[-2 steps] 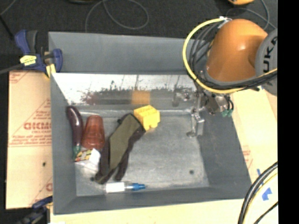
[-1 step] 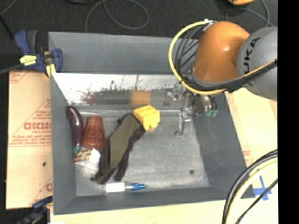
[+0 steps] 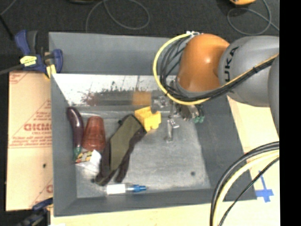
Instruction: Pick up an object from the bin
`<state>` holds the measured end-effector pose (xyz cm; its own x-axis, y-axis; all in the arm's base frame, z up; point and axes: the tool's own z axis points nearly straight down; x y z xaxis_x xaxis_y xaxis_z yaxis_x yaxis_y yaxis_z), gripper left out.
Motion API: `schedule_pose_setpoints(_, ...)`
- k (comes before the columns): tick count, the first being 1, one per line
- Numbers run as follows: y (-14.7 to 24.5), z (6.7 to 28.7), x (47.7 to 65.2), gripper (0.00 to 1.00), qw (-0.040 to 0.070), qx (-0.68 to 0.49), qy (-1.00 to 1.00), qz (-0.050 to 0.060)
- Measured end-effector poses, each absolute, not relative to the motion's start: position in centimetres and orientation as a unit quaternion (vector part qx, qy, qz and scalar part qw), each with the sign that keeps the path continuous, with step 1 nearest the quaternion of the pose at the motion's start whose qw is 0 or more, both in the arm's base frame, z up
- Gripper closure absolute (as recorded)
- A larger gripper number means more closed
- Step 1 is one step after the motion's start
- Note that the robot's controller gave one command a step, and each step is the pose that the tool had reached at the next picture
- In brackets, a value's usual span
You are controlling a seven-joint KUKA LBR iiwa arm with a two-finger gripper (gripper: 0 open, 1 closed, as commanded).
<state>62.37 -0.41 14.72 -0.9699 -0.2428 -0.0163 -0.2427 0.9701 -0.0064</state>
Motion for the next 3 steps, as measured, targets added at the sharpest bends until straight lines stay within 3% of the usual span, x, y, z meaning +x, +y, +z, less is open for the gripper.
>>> schedule_pose_setpoints(1,1.3,10.3,62.9,0.00,0.008,-0.096,0.995,-0.001)
schedule_pose_setpoints(2,2.8,7.9,64.4,1.00,0.022,-0.014,1.000,-0.001)
schedule_pose_setpoints(3,2.8,7.9,64.4,1.00,0.022,-0.015,1.000,-0.001)
